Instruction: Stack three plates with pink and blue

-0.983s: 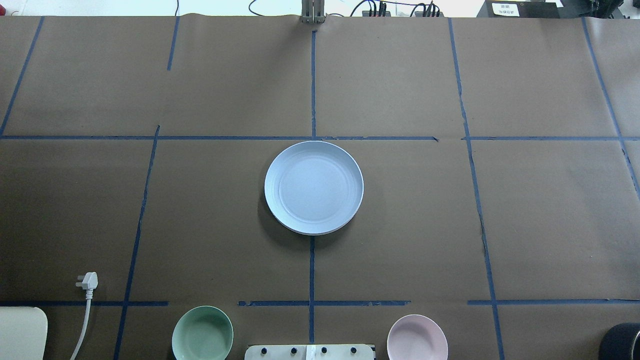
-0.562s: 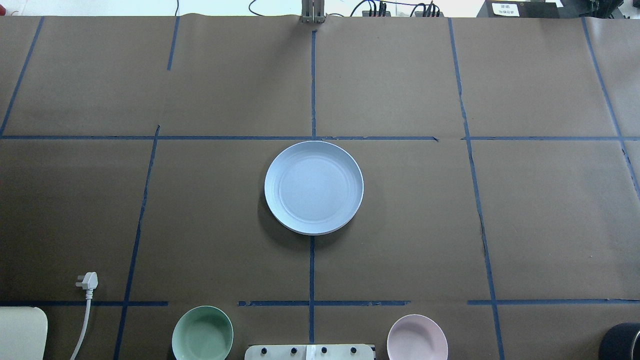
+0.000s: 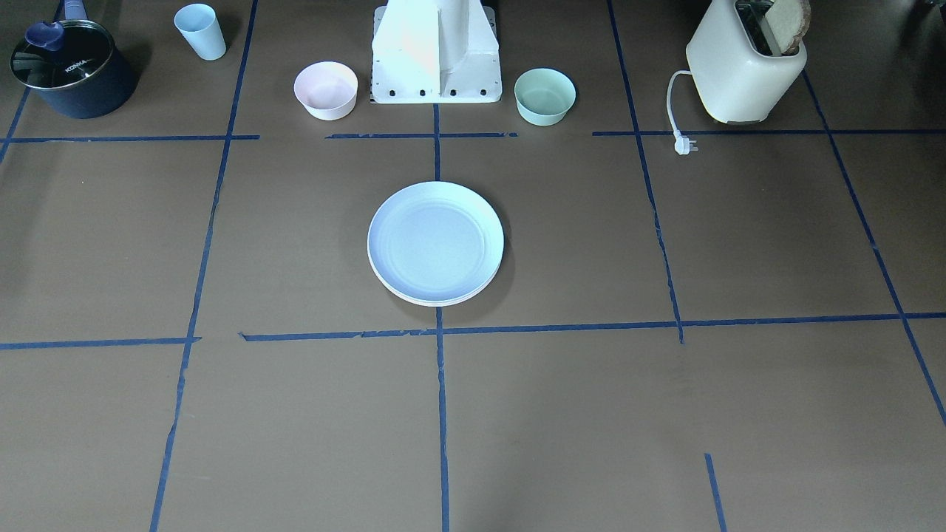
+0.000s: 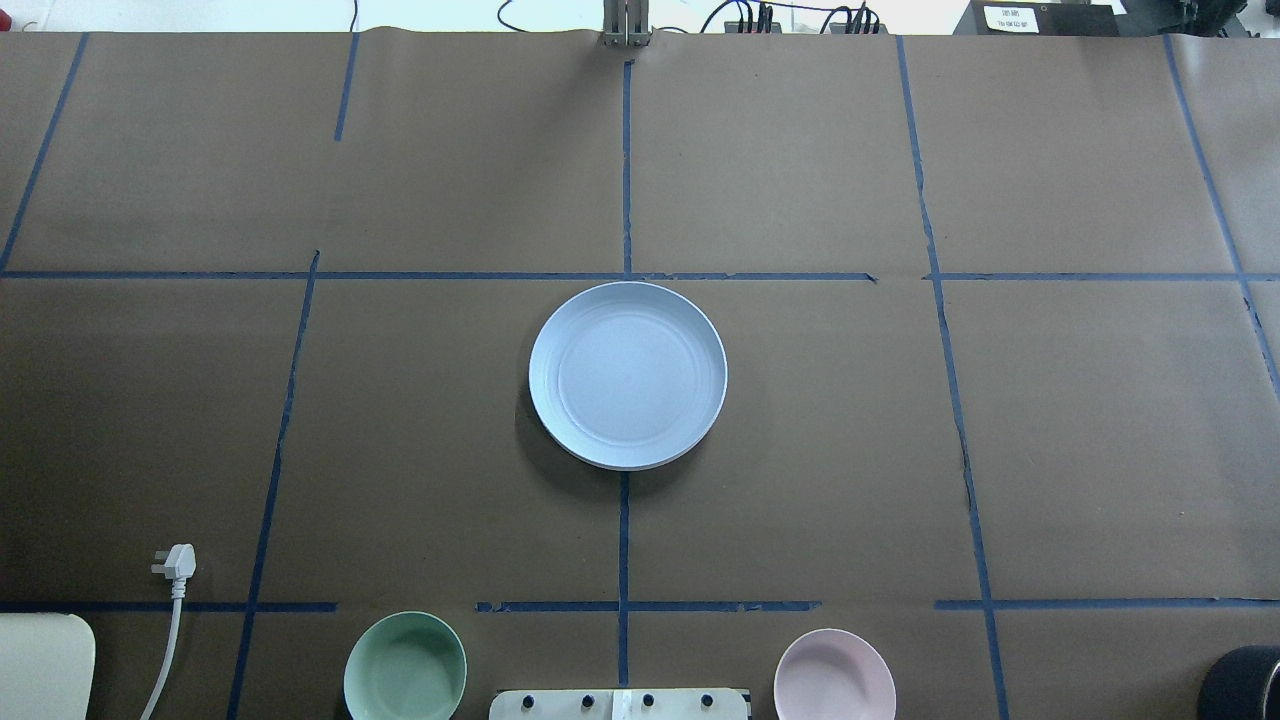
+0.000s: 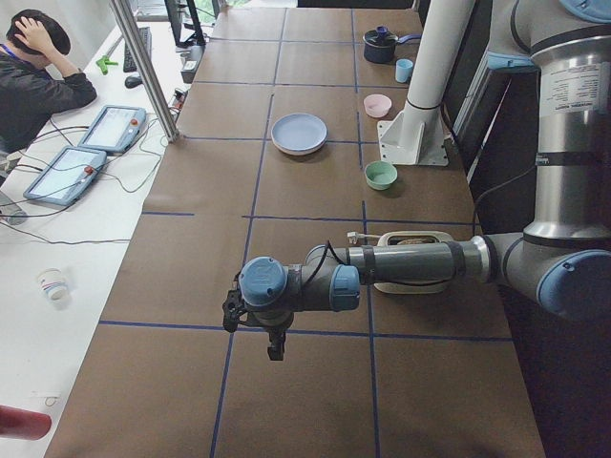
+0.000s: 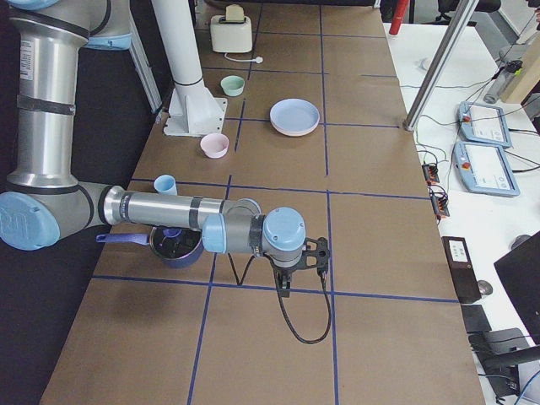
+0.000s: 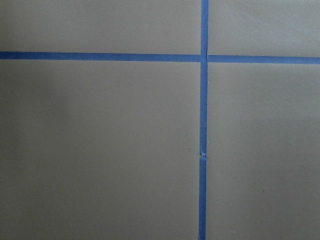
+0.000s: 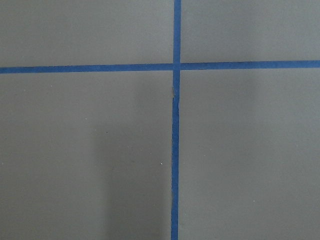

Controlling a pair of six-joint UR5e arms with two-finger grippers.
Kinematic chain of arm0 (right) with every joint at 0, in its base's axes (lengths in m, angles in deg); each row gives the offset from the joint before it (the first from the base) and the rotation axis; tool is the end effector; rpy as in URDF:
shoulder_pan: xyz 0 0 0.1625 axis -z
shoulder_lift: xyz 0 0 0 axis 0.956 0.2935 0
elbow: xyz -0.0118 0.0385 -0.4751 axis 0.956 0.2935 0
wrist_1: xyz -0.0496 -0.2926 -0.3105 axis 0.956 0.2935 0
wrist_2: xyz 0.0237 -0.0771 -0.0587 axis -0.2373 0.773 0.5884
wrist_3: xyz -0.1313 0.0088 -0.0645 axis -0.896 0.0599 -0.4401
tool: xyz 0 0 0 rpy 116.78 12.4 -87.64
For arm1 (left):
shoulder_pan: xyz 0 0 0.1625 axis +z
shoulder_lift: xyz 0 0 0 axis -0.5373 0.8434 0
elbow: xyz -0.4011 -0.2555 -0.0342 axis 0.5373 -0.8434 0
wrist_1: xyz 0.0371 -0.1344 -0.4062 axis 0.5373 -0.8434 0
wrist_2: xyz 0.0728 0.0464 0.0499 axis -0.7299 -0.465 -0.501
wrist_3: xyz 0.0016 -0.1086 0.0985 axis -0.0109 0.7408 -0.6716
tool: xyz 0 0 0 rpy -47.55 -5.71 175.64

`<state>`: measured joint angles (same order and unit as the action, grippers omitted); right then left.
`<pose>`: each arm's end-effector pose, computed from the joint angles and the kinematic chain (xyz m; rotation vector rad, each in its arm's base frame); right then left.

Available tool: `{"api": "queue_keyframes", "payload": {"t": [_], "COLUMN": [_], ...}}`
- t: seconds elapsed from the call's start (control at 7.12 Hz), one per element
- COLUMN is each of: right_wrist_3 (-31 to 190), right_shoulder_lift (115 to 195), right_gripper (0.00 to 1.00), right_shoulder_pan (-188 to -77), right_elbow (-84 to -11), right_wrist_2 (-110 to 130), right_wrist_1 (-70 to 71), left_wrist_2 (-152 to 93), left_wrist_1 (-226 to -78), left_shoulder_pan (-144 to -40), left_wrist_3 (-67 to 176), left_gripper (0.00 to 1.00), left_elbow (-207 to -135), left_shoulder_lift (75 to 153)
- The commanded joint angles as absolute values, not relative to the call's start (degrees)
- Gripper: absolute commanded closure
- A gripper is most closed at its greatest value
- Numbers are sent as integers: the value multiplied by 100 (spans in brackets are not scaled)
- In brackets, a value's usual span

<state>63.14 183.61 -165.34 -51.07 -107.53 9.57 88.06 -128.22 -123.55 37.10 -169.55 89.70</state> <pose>0.0386 -0.4394 0.7386 0.0468 -0.8807 0.0290 -0.0312 -0.4648 0.7740 -0.0151 0.8553 0.0065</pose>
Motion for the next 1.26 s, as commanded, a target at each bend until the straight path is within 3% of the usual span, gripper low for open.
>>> {"api": "queue_keyframes", "payload": {"t": [0.0, 1.12], "right_wrist_3": [6316, 6316], "right_shoulder_lift": [18341, 18324], "right_gripper": [0, 0], "right_shoulder_pan": [-16548, -16548], "right_elbow": [-5107, -5125], "right_wrist_2": [-10765, -10695], "right_wrist_1": [977, 986], "left_wrist_2": [8779, 8735], "left_wrist_1": [-12829, -12802], "left_shoulder_pan": [-12355, -12355], "left_wrist_3": [3692, 3692], "left_gripper": [0, 0], "left_elbow": [-16959, -17047], "left_shoulder_lift": [8998, 9122]}}
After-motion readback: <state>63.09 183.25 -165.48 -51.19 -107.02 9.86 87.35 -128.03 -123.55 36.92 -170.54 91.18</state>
